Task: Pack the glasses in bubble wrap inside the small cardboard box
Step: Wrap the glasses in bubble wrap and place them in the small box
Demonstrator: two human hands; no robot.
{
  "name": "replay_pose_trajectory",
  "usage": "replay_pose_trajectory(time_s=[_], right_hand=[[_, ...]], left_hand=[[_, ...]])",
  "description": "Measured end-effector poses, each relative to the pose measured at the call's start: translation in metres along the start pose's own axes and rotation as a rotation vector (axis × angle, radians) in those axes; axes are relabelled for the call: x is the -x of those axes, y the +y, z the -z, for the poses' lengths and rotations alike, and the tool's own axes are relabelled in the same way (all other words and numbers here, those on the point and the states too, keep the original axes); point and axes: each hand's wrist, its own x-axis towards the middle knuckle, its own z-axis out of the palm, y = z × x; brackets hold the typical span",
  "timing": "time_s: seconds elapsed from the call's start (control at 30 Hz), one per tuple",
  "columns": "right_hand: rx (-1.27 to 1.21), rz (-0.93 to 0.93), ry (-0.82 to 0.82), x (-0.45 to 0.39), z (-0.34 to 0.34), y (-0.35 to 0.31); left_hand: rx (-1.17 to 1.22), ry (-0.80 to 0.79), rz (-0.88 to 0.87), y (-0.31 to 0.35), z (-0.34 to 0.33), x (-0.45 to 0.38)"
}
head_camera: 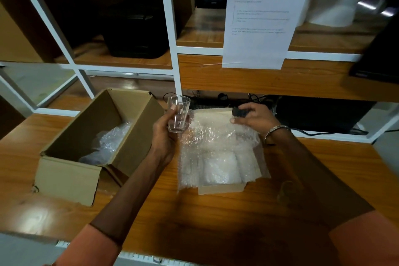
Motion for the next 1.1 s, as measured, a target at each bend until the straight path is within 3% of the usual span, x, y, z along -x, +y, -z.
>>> replay_pose_trajectory(time_s=[0.13,0.37,0.87,0.97,1.1], right_hand=[[0.227,0.092,-0.118,0.006,-0.005,-0.019],[-0.021,0.229,-0.388,0.005,-0.035,-0.051],[-0.114,0.224,-0.068,0.001,-0.058,-0.054],[-0.235,0.175,-0.095,0.006,-0.067,-0.059],[-0.552,0.084,-0.251,0.009,-0.075,-0.059]], left_hand=[[-0.036,-0.046,0.01,0.003,0.0,0.002],[-0.075,-0.173,0.051,0.015,-0.012,0.009],[-0.049,-0.142,0.023,0.024,0.002,0.021],[-0.139,-0.135,-0.011,0.022,-0.002,0.021],[-0.259,-0.179,-0.091,0.016,0.0,0.016]])
